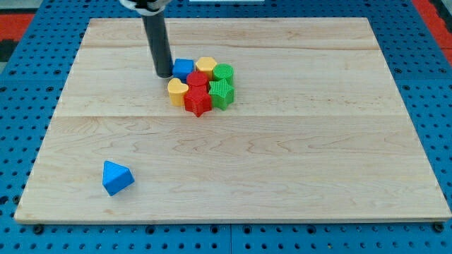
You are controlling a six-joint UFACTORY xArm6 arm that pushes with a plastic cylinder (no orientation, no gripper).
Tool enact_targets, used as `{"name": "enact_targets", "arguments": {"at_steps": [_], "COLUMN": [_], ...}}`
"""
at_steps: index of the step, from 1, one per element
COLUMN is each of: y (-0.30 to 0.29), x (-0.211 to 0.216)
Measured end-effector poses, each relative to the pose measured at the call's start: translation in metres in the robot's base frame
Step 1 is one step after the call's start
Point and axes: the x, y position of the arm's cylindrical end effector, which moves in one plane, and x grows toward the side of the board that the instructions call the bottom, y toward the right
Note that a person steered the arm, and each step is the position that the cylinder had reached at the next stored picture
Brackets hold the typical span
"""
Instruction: Push the blue triangle above yellow heart
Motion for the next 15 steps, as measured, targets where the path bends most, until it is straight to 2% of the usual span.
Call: {"name": "enact_targets", "arguments": {"at_steps": [1, 2, 3, 4, 6, 7, 9, 10, 11, 12, 13, 14, 15], "y": [0.013, -0.008, -0.074, -0.127, -0.130, -0.067, 0.010, -0.047, -0.099, -0.090, -0.081, -0.112, -0.127], "x": [-0.010, -0.036, -0.055, -0.049, 0.101, 0.125, 0.228, 0.235, 0.192, 0.175, 0.205, 0.189, 0.150]}}
